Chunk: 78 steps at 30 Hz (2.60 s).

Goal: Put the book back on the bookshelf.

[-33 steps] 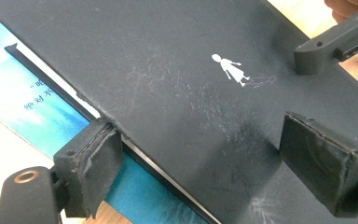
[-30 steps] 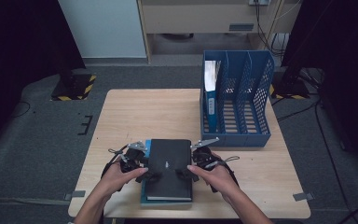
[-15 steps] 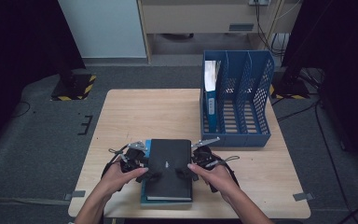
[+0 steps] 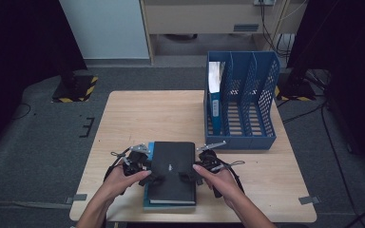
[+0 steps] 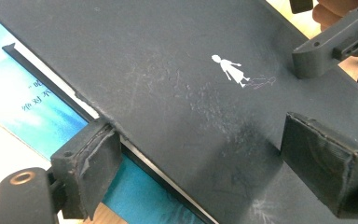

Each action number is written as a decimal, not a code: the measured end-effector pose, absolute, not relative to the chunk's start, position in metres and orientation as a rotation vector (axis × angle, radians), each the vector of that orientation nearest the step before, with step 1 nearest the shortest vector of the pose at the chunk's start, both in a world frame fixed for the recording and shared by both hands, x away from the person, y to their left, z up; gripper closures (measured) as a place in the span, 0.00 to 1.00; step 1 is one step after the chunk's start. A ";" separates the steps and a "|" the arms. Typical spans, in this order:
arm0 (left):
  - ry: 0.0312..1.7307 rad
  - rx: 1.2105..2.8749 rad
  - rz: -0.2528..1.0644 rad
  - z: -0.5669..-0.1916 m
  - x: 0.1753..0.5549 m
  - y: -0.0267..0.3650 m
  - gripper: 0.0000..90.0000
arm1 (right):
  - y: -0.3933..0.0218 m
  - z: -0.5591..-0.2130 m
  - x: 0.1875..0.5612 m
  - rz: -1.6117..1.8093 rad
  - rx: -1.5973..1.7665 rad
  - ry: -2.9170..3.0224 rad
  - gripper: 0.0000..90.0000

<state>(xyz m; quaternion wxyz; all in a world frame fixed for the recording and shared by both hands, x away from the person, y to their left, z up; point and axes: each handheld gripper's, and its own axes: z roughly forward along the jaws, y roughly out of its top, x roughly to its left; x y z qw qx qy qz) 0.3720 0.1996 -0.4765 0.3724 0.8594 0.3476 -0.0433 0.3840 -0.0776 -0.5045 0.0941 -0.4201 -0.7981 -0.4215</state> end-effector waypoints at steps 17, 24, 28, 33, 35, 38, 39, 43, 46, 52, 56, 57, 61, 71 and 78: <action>0.874 2.228 -0.121 -0.475 0.379 0.198 0.14 | -0.077 -0.504 0.392 -1.211 -1.258 -2.343 0.00; 0.880 2.223 -0.119 -0.473 0.379 0.199 0.17 | -0.077 -0.502 0.395 -1.175 -1.239 -2.352 0.02; 0.880 2.223 -0.114 -0.473 0.379 0.199 0.18 | -0.078 -0.502 0.395 -1.176 -1.237 -2.352 0.02; 0.875 2.213 -0.120 -0.474 0.379 0.200 0.18 | -0.079 -0.508 0.396 -1.210 -1.221 -2.312 0.01; 0.874 2.208 -0.123 -0.475 0.380 0.200 0.18 | -0.077 -0.508 0.396 -1.206 -1.231 -2.312 0.01; 0.873 2.210 -0.117 -0.475 0.379 0.200 0.18 | -0.077 -0.507 0.396 -1.202 -1.230 -2.315 0.01; 0.875 2.210 -0.115 -0.474 0.379 0.200 0.18 | -0.077 -0.506 0.396 -1.195 -1.231 -2.319 0.01; 0.871 2.208 -0.115 -0.471 0.380 0.202 0.22 | -0.075 -0.499 0.395 -1.182 -1.228 -2.358 0.02; 0.869 2.215 -0.110 -0.468 0.380 0.203 0.25 | -0.073 -0.495 0.395 -1.180 -1.226 -2.381 0.03; 0.880 2.201 -0.088 -0.459 0.383 0.210 0.33 | -0.069 -0.479 0.401 -1.198 -1.224 -2.434 0.08; 0.890 2.189 -0.084 -0.455 0.385 0.215 0.36 | -0.065 -0.468 0.403 -1.205 -1.211 -2.477 0.10; 0.895 2.183 -0.076 -0.453 0.386 0.216 0.37 | -0.064 -0.464 0.405 -1.210 -1.203 -2.500 0.11; 0.904 2.143 -0.059 -0.447 0.387 0.222 0.46 | -0.062 -0.455 0.407 -1.227 -1.195 -2.536 0.14; 0.899 2.131 -0.043 -0.438 0.388 0.227 0.53 | -0.058 -0.443 0.408 -1.260 -1.162 -2.589 0.16; 0.892 2.120 -0.009 -0.428 0.389 0.230 0.61 | -0.056 -0.432 0.410 -1.286 -1.165 -2.629 0.18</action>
